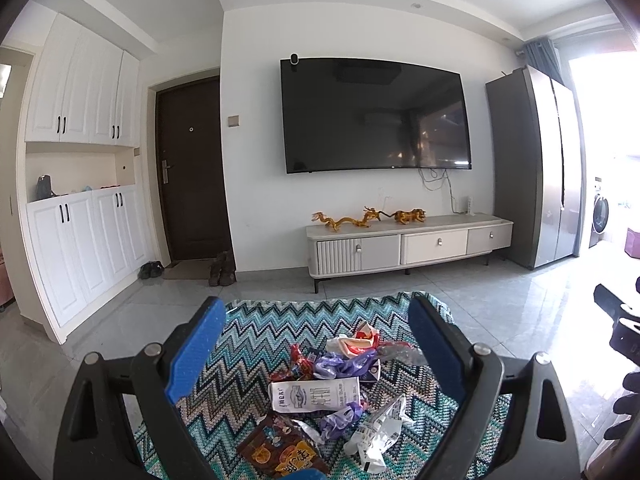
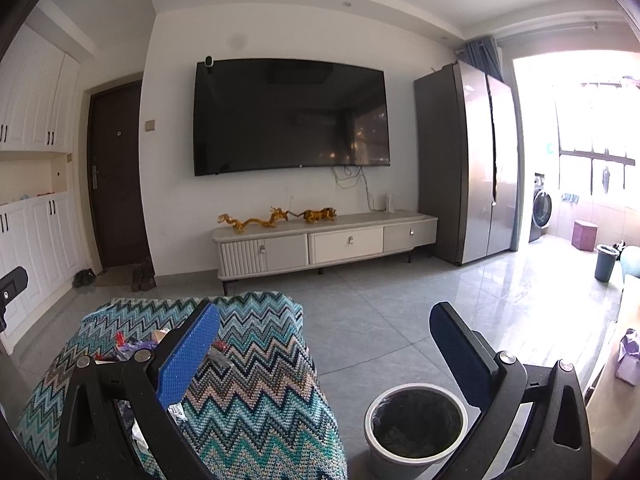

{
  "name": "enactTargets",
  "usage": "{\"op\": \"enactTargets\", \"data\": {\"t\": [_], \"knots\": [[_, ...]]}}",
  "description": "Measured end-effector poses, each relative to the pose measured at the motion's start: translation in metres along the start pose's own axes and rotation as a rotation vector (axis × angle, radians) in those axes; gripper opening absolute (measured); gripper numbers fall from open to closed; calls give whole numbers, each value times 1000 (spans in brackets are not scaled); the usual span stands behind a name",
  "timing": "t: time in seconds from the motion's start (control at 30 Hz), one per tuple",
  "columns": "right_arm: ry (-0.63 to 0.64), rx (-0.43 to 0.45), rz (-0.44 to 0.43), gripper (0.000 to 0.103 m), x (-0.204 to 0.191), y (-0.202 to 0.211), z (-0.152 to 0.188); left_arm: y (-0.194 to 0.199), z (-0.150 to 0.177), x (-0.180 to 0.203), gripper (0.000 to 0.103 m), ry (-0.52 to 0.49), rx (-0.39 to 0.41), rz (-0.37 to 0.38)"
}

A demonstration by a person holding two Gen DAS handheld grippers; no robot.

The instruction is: Collect trash

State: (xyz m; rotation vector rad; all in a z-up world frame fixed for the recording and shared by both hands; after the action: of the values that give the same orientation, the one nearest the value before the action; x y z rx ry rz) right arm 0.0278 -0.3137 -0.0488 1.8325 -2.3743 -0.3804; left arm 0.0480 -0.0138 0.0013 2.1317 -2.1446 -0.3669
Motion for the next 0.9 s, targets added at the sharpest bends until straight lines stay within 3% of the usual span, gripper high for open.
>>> {"op": "enactTargets", "data": {"t": [0.9], "knots": [[-5,-61,-7,103,-3,-38,0,-40,-1,7,93,-32,-50,52]]}}
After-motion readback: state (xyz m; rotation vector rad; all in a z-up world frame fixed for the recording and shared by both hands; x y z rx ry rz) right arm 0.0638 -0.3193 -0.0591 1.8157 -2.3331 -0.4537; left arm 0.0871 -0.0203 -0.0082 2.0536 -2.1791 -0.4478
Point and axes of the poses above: each gripper's, at about its wrist camera, not at the fingertips, and y roughly against the way its jaws point, x to its right, z to its underside, the point moved 4 cm from there along -y, roughly the way its jaws point, and after that the axes turned 2 degrees about -y, right-handed, at the moved point
